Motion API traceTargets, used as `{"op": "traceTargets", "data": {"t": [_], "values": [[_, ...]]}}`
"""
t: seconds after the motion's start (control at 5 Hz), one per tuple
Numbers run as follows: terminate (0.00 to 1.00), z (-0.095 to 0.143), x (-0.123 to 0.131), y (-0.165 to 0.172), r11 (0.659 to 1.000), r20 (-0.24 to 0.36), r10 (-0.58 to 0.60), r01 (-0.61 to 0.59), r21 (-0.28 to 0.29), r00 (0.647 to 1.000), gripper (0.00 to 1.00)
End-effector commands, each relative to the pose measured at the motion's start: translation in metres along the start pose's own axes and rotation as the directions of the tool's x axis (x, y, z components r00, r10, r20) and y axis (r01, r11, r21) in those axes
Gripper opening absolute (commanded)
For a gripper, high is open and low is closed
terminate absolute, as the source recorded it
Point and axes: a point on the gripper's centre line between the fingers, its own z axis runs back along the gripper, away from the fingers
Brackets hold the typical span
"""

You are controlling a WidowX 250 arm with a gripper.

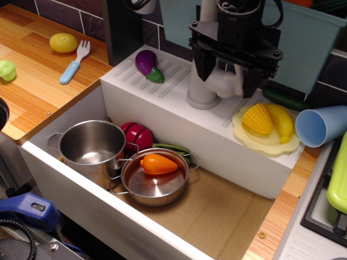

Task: Turn lever vertical to front

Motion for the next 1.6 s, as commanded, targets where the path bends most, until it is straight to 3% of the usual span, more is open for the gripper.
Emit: {"op": "traceTargets", "data": {"t": [0.0, 0.6, 1.2, 1.4], "values": [[0.0, 0.0, 0.0, 0.0, 1.0, 0.0, 0.0, 0.0, 0.0, 1.0, 1.0], [0.0, -0.002, 0.033, -0.001, 0.999, 0.121, -0.027, 0.024, 0.022, 0.992, 1.0], [0.0, 0.003, 0.061, -0.001, 0.997, 0.14, -0.071, 0.065, 0.043, 0.988, 1.0], [0.0, 0.005, 0.062, 0.001, 0.996, 0.131, -0.068, 0.06, 0.061, 0.989, 0.0]]}}
